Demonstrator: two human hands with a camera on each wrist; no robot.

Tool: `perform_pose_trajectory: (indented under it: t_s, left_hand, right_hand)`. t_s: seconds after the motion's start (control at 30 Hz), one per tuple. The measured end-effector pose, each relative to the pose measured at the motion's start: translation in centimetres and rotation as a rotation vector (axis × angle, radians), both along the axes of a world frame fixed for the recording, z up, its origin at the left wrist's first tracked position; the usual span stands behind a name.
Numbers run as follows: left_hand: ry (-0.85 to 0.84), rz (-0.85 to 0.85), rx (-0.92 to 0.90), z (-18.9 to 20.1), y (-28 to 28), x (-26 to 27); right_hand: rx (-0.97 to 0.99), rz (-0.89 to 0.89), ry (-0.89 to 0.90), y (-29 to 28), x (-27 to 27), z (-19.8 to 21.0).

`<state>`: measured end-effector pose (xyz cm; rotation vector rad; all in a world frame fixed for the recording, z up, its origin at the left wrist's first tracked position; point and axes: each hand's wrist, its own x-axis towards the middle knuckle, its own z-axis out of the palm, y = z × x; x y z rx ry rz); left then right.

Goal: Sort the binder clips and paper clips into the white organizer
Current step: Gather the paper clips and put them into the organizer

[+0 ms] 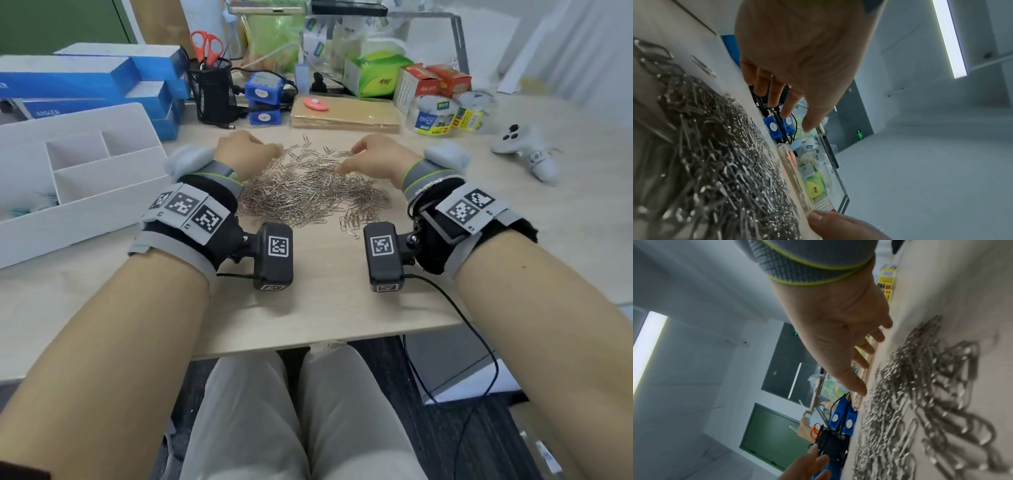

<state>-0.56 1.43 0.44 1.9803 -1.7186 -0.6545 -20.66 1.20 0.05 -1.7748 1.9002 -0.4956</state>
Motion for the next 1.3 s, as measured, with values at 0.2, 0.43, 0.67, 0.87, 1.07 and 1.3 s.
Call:
perform_pose_trajectory:
  t_s: [0.2,0.43,0.67,0.87,1.07,1.3]
  left_hand:
    - [-0.056,0.065,0.144,-0.8,-2.6,0.1]
    - [-0.047,0.029,0.246,-1.9,-3.7,-0.4]
    - [-0.144,0.023,0.279,-1.9,-4.5,-1.1]
    - [-0.175,-0.088,0.258,-1.6,-3.6,-1.2]
    - [-0.115,-0.085,0.244,-1.7,-3.5,-0.8]
    - [0.115,0.048,0.232,-2.9,-4.3,-0.1]
  right_hand:
    - [0.150,-0.005,0.097,-2.8,-1.3,-2.2]
    - [0.163,0.212,0.246,-4.7,1.4,-1.9]
    - [0.165,0.359,0.135,-4.2,5.3,-2.3]
    - [0.194,0.216,0.193,-8.2,5.2,-1.9]
    - [0.210,0.314,0.338,-8.7,7.3,-2.2]
    - [0.205,0.541,0.336,-5.0,7.9,-2.0]
